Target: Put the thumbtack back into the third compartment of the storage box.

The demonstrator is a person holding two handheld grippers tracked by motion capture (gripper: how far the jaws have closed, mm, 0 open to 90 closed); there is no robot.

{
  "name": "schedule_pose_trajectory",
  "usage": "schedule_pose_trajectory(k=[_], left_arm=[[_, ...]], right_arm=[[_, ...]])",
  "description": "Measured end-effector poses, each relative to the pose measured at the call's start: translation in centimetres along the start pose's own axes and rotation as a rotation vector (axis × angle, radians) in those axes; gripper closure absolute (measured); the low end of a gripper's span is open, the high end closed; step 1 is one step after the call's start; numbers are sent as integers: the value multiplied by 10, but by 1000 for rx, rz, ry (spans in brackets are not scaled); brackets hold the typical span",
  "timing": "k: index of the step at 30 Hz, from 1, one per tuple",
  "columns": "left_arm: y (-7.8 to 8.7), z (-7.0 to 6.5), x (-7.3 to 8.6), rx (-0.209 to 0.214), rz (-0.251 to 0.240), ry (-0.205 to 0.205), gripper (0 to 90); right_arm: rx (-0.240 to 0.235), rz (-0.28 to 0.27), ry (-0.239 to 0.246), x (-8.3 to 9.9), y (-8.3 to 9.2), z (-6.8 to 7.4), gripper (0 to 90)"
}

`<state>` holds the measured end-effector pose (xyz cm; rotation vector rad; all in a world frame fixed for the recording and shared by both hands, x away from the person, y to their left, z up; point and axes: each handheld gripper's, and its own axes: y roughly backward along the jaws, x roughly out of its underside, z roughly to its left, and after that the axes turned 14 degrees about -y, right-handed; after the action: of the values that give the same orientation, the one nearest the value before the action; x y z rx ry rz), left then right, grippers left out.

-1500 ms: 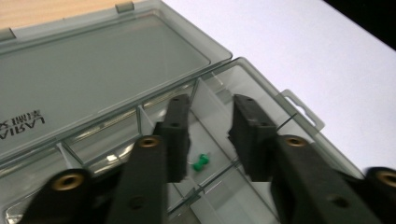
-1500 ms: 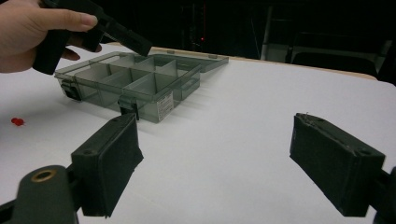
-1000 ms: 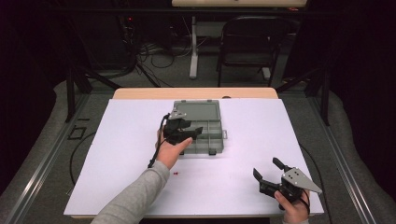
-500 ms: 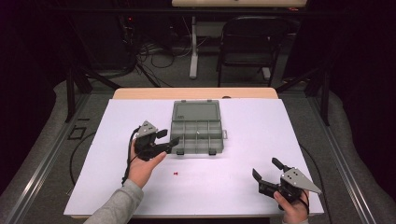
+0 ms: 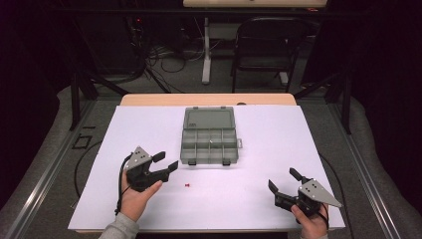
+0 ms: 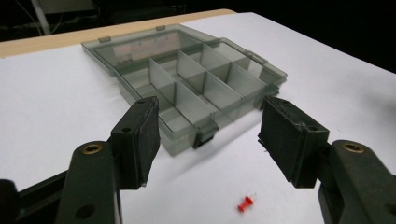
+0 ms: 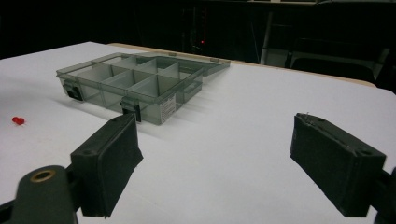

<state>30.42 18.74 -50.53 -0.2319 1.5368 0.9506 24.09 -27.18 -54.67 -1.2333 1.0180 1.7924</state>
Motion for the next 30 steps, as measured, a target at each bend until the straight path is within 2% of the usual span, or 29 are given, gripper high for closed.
schedule_pose_trajectory(k=[4,9,16,18,19,20,21,23,25,30], left_arm=[[5,-3,9,-4,13,10,377],[12,-4,21,6,27,34,389],[8,-2,27,14,36,65,402],[4,-5,29,25,53,62,416],[2,-6,29,43,59,68,439],[2,-6,29,43,59,68,471],[-2,-9,30,72,70,73,485],[-5,-11,31,85,77,67,495],[-11,-14,32,108,96,71,547],[-25,-20,36,144,137,37,607]], right_arm=[[-5,0,14,1,0,2,143],[-6,-2,8,1,0,1,143],[-8,4,16,1,0,1,143],[-7,8,17,1,0,1,143],[-8,8,17,1,0,0,143],[-9,9,17,1,0,0,143],[-10,8,17,1,0,0,144],[-11,11,15,1,0,1,144],[-15,13,18,1,-1,1,144],[-17,19,22,2,-1,1,144]])
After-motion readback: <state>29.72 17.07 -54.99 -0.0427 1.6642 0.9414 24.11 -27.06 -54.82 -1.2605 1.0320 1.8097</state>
